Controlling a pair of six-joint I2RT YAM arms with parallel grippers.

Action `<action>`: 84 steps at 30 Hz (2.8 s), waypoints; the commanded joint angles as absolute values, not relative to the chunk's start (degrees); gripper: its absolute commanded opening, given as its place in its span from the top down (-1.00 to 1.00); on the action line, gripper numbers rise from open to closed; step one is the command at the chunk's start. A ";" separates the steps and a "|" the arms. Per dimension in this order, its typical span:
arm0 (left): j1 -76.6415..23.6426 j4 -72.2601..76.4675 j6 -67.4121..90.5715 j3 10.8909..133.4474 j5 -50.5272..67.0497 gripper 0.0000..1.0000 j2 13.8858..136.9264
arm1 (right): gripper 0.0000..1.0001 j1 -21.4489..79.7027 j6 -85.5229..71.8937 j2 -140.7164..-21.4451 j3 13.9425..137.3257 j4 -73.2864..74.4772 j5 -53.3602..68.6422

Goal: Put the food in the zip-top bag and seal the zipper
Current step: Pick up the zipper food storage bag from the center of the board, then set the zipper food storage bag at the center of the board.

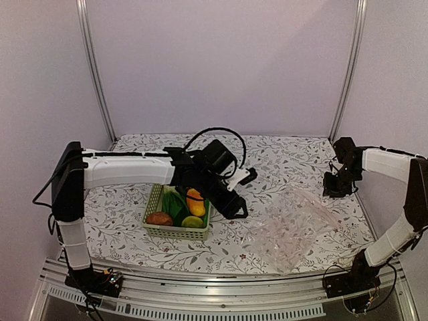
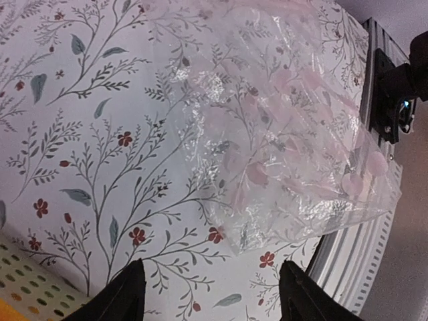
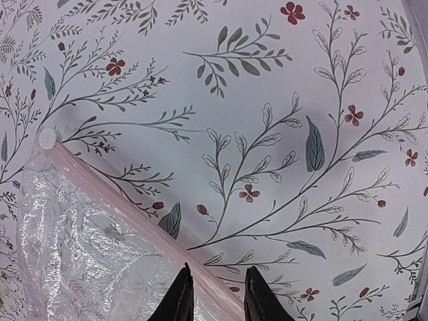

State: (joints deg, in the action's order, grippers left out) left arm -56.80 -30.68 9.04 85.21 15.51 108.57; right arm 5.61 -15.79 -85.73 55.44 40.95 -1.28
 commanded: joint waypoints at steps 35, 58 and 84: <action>-60.81 -26.91 12.74 89.36 14.72 -0.30 123.50 | 0.98 4.45 -16.15 -86.31 52.60 41.42 27.53; -53.05 -28.16 20.43 90.21 0.14 -0.99 103.75 | 1.00 18.63 -6.62 -80.60 89.66 50.50 -14.13; -39.98 -24.67 30.00 75.68 -4.67 -0.92 89.54 | 0.50 43.15 -8.18 -96.06 71.80 47.45 -17.28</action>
